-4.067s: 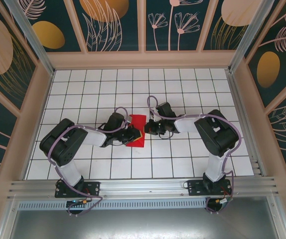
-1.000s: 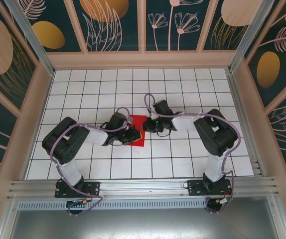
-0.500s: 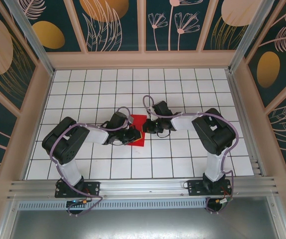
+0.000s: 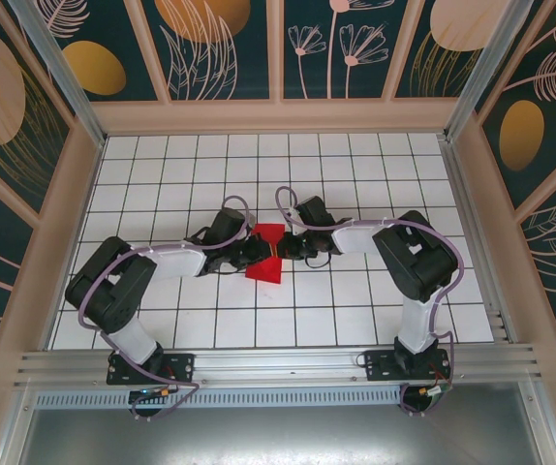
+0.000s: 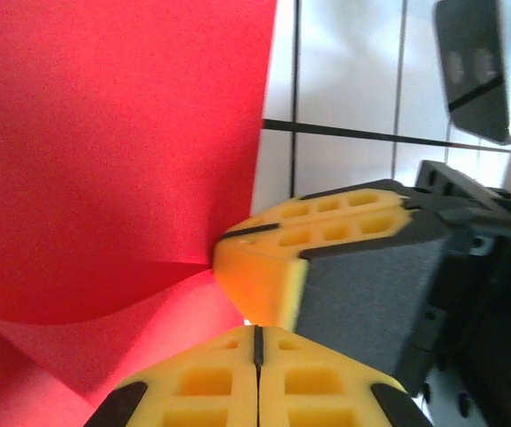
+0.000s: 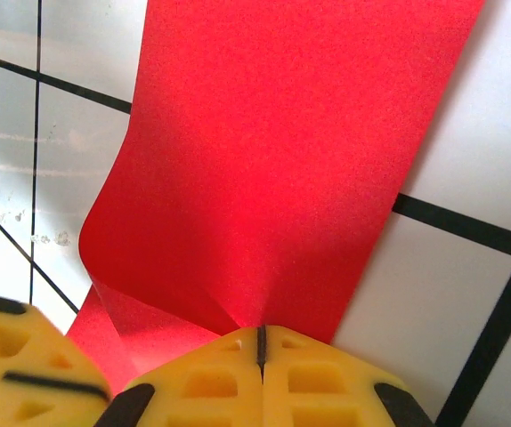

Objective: Fold a paper plane with a square sheet of paper (pick it up from the middle)
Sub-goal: Fold the triangle a second time at the center of the table.

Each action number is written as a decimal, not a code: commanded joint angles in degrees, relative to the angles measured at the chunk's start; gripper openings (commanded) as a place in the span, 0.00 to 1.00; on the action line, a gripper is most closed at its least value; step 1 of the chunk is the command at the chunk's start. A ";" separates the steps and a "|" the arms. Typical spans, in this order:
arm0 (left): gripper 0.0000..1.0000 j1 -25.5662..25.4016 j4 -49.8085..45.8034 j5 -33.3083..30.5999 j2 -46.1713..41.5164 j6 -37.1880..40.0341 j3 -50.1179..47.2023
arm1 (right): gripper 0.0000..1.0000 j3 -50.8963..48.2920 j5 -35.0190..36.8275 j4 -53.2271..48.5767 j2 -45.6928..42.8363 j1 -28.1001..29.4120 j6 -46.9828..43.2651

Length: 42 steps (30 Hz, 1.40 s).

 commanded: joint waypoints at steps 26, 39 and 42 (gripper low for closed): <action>0.00 0.12 -5.85 -5.91 6.77 2.00 -6.05 | 0.04 -4.26 4.18 -4.91 -13.40 4.54 9.29; 0.00 0.09 -5.59 -5.80 6.34 2.36 -6.60 | 0.00 -3.74 11.32 -5.54 -9.08 13.49 16.85; 0.00 0.14 -5.68 -5.86 6.17 2.31 -6.60 | 0.00 -4.39 12.90 -5.82 -8.75 14.12 17.42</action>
